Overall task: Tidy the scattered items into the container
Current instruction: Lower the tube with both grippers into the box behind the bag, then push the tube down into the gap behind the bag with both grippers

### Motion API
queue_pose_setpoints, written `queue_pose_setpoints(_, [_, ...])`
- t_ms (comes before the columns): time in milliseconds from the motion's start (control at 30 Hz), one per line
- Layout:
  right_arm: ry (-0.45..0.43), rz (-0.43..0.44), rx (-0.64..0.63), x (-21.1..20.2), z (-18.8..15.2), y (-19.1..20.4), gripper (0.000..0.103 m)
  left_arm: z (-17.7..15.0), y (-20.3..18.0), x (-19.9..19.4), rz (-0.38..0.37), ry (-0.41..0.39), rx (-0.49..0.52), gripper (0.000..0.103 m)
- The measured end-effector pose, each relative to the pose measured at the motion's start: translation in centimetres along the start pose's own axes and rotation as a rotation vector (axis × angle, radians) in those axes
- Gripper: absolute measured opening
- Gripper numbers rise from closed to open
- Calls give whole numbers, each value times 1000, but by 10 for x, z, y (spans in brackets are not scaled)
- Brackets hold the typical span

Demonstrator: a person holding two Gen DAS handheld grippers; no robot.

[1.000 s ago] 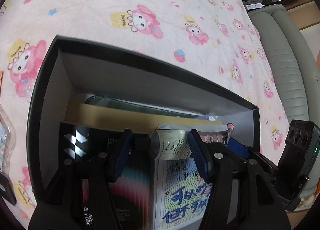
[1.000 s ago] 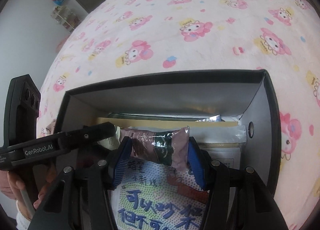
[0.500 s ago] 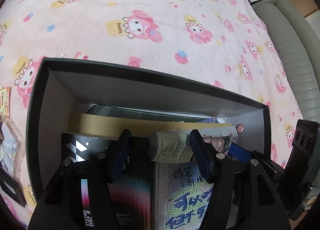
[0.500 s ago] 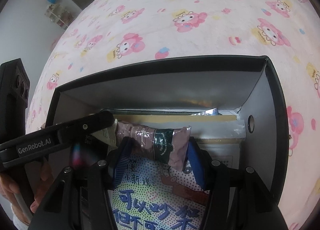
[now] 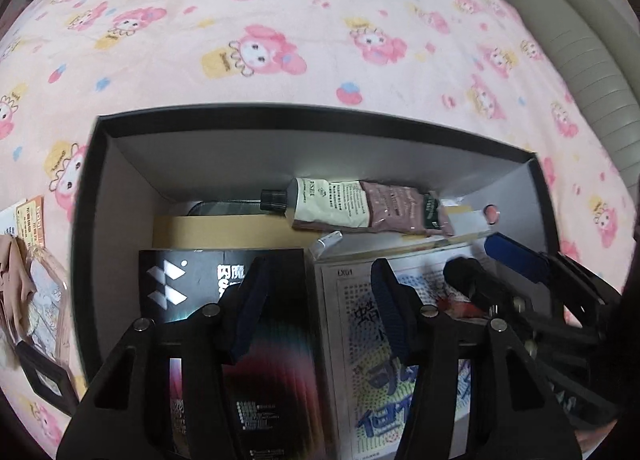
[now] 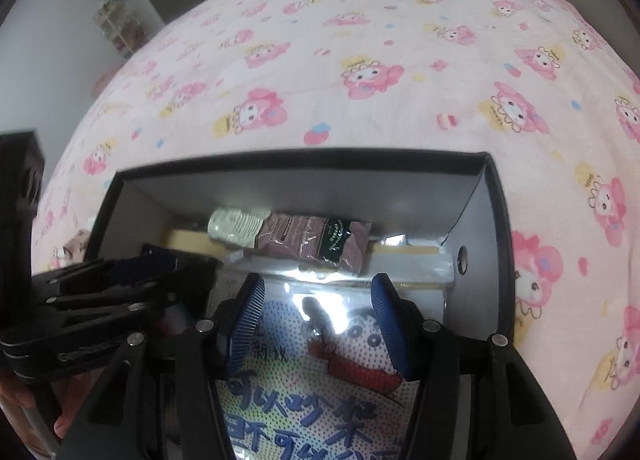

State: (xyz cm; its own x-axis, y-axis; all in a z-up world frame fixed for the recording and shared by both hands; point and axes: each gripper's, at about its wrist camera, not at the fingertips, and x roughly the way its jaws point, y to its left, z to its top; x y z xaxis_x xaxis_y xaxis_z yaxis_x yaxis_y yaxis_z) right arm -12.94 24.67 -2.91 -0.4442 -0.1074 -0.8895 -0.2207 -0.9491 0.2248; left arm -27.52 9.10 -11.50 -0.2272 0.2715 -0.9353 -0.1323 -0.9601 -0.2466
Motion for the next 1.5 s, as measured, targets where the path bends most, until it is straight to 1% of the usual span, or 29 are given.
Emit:
queue_pose_setpoints(67, [17, -8, -21, 6, 0, 3, 52, 5, 2, 8, 6, 15, -21, 52])
queue_pose_setpoints(133, [33, -15, -29, 12, 1, 3, 52, 13, 4, 11, 12, 11, -36, 52])
queue_pose_setpoints(233, [76, 17, -11, 24, 4, -1, 52, 20, 6, 15, 9, 24, -48, 52])
queue_pose_setpoints(267, [94, 15, -8, 28, 5, -3, 52, 22, 7, 16, 6, 27, -54, 52])
queue_pose_setpoints(300, [117, 18, 2, 33, 7, -5, 52, 23, 10, 17, -3, 23, -64, 52])
queue_pose_setpoints(333, [123, 23, 7, 34, 8, -6, 52, 24, 12, 16, -12, 8, -82, 52])
queue_pose_setpoints(400, [126, 47, 27, 36, 13, -8, 52, 22, 19, 10, -11, -28, -125, 52])
queue_pose_setpoints(467, [100, 40, 56, 36, 19, -14, 52, 23, 29, 4, -4, -66, -190, 52])
queue_pose_setpoints(500, [97, 43, 69, 38, 21, -16, 51, 23, 33, 2, 4, -71, -216, 52])
queue_pose_setpoints(567, [90, 48, 77, 37, 21, -15, 51, 26, 38, 5, 6, -52, -234, 51])
queue_pose_setpoints(633, [80, 13, 58, 35, 21, -10, 51, 27, 38, 14, -3, -15, -233, 51])
queue_pose_setpoints(700, [65, -37, 42, 30, 20, -6, 51, 27, 36, 22, -30, 5, -229, 51])
queue_pose_setpoints(733, [54, -43, 43, 28, 19, -6, 52, 27, 33, 26, -47, 19, -225, 51])
queue_pose_setpoints(800, [50, -45, 54, 26, 20, -8, 51, 28, 26, 30, -61, 24, -207, 55])
queue_pose_setpoints(867, [47, -38, 64, 23, 21, -10, 50, 30, 17, 33, -88, 39, -182, 55])
queue_pose_setpoints(933, [45, -42, 70, 23, 20, -11, 47, 30, 10, 37, -153, 65, -173, 54])
queue_pose_setpoints(967, [47, -55, 67, 24, 20, -10, 47, 30, 6, 39, -175, 78, -161, 50])
queue_pose_setpoints(1000, [47, -59, 62, 24, 20, -9, 47, 30, 4, 39, -181, 76, -158, 48])
queue_pose_setpoints(1100, [35, -62, 67, 23, 20, -9, 46, 29, 5, 29, -153, 9, -171, 48])
queue_pose_setpoints(1167, [32, -70, 59, 23, 19, -8, 46, 29, 14, 20, -124, -45, -209, 48])
queue_pose_setpoints(1200, [29, -80, 52, 24, 19, -6, 46, 28, 17, 17, -104, -61, -228, 48])
queue_pose_setpoints(1267, [19, -99, 37, 24, 18, -4, 46, 30, 25, 14, -39, -84, -260, 48])
queue_pose_setpoints(1300, [15, -114, 24, 24, 18, -3, 46, 30, 28, 14, -16, -82, -266, 48])
queue_pose_setpoints(1400, [17, -135, 8, 26, 18, -1, 46, 33, 31, 22, 5, -41, -269, 48])
queue_pose_setpoints(1433, [23, -141, 3, 27, 18, -2, 46, 32, 33, 28, -2, -19, -269, 48])
queue_pose_setpoints(1500, [47, -146, 0, 32, 19, -3, 47, 33, 33, 31, -39, -7, -274, 50])
